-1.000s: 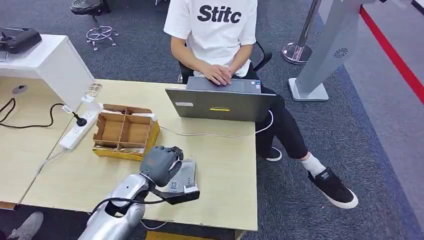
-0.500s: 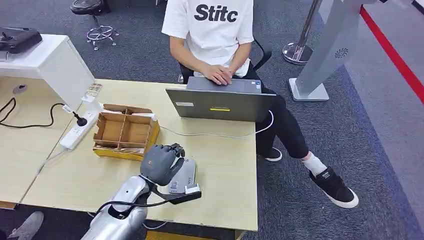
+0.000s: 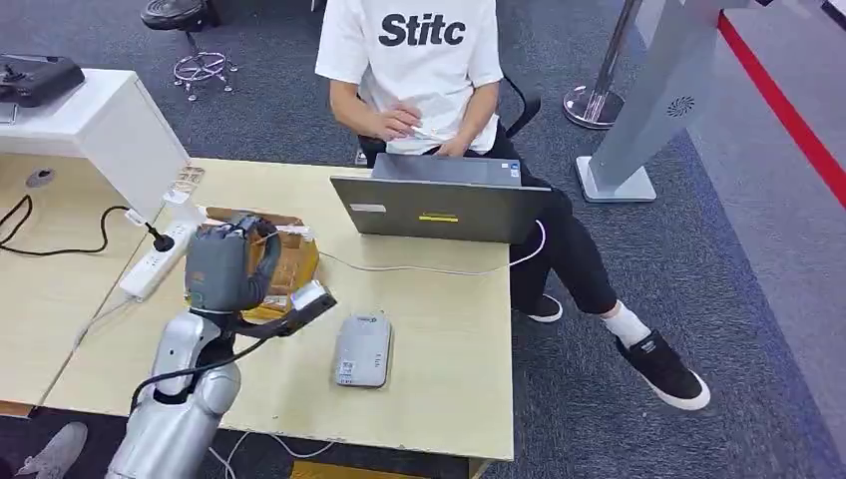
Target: Pass the card to the sensor for recognition and then transmit it.
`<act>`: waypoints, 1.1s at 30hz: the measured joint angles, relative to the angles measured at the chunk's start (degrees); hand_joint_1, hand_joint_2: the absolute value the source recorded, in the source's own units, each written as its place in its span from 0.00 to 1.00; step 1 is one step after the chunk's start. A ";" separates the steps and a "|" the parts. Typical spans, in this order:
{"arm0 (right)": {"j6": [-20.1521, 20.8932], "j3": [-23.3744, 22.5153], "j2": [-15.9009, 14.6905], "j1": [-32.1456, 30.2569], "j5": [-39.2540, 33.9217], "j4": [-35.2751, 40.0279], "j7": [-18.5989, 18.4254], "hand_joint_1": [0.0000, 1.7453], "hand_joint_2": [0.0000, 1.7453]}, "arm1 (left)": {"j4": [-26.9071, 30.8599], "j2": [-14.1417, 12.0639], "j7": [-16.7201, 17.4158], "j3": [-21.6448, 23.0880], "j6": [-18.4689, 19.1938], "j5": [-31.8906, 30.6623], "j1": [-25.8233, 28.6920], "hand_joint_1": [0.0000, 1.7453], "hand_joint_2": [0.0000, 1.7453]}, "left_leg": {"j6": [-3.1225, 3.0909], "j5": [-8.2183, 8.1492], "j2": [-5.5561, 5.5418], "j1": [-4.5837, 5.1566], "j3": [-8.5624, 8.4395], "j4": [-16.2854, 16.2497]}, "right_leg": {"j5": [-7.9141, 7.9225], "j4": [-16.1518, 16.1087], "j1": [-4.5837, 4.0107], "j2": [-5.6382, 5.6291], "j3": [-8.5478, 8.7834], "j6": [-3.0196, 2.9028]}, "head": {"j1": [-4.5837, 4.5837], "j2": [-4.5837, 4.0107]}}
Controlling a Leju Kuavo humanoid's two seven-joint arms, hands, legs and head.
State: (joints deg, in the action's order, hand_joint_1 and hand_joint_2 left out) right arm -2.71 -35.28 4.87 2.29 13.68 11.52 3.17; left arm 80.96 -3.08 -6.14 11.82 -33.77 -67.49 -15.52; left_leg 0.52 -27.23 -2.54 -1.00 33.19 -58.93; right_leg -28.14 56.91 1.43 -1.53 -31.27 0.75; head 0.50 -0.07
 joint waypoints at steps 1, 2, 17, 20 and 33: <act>0.00 -0.02 -0.02 0.00 0.15 0.00 -0.02 0.00 0.00 | -0.09 -0.59 0.11 -1.53 0.31 -0.07 -0.81 1.00 1.00 | 0.00 0.00 0.00 0.00 0.00 0.00 | 0.00 0.00 0.00 0.00 0.00 -0.01 | 0.00 0.00; 0.00 -0.04 0.00 0.01 0.22 0.00 -0.02 0.00 0.00 | -0.22 -0.87 0.22 -2.32 0.64 -0.29 -1.28 1.00 1.00 | 0.00 0.00 0.00 0.00 0.00 0.00 | 0.01 0.00 0.00 0.00 0.00 -0.01 | -0.02 0.00; 0.24 -0.09 0.22 0.07 0.61 0.00 -0.02 0.00 0.00 | -1.60 -2.23 0.67 -5.37 1.01 -2.14 -3.43 1.00 1.00 | 0.00 0.00 0.00 0.02 0.01 0.00 | 0.01 -0.02 0.01 0.00 -0.01 0.00 | 0.00 0.00; 0.13 -0.11 0.24 0.12 0.76 0.00 -0.04 0.00 0.00 | -1.95 -2.21 1.40 -5.37 1.07 -3.61 -3.78 0.96 1.00 | 0.00 0.00 0.01 0.02 0.00 0.00 | 0.02 -0.01 0.01 -0.01 -0.01 0.00 | 0.00 0.00; -0.02 -0.87 0.35 0.17 0.70 0.00 -0.39 0.00 0.00 | -1.99 -1.29 1.01 -4.50 7.12 -4.24 -1.92 0.00 1.00 | 0.00 0.00 0.02 0.02 0.01 0.00 | 0.02 -0.02 0.02 -0.03 -0.03 0.01 | 0.00 0.00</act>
State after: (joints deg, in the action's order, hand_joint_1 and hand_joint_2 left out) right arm -2.73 -36.15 5.22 2.46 14.38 11.52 2.78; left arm 78.97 -4.37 -5.13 7.32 -26.65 -71.73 -17.44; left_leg 0.52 -27.24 -2.52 -0.98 33.20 -58.93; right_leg -28.12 56.89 1.45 -1.56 -31.30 0.76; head 0.50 -0.07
